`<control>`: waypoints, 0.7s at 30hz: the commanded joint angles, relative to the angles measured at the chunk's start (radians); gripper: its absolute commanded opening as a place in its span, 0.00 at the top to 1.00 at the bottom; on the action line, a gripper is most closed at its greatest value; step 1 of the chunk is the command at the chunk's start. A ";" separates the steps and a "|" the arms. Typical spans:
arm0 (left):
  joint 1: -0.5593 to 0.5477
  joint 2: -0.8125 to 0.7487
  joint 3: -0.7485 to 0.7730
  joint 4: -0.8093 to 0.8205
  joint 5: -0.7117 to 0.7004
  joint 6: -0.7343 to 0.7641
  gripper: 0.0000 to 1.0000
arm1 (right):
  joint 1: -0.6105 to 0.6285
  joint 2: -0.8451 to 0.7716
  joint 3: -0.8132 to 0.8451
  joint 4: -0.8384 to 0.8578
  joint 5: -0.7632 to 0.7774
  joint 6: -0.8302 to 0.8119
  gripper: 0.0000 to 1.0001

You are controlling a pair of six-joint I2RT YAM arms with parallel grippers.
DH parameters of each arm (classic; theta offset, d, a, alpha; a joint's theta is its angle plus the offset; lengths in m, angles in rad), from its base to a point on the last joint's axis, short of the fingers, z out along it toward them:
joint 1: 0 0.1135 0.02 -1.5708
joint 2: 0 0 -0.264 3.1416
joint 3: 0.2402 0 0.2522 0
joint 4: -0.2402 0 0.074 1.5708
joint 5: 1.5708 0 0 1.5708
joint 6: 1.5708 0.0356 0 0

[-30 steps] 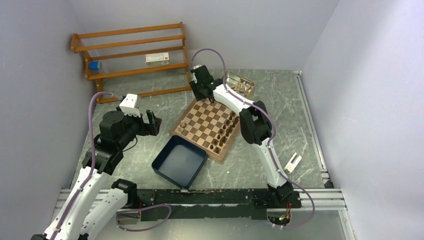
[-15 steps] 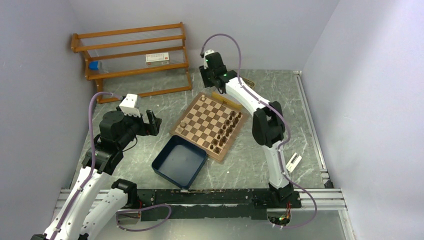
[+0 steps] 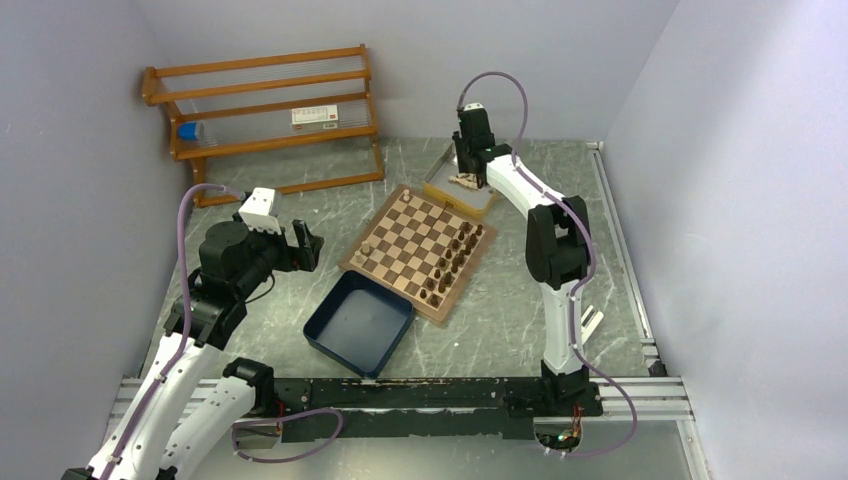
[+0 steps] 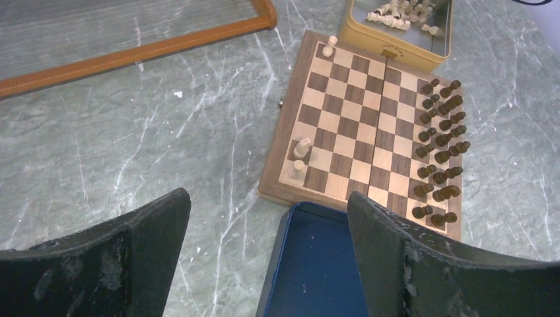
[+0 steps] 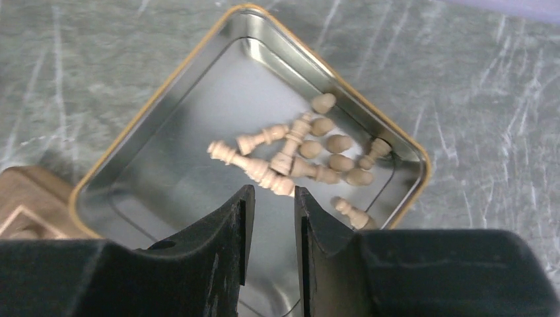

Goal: Set up the chess pieces on the board
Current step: Pick up the chess piece from the storage box.

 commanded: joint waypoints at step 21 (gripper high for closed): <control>0.007 -0.007 0.014 0.014 -0.018 0.011 0.07 | -0.075 0.195 0.037 0.174 0.097 0.050 0.68</control>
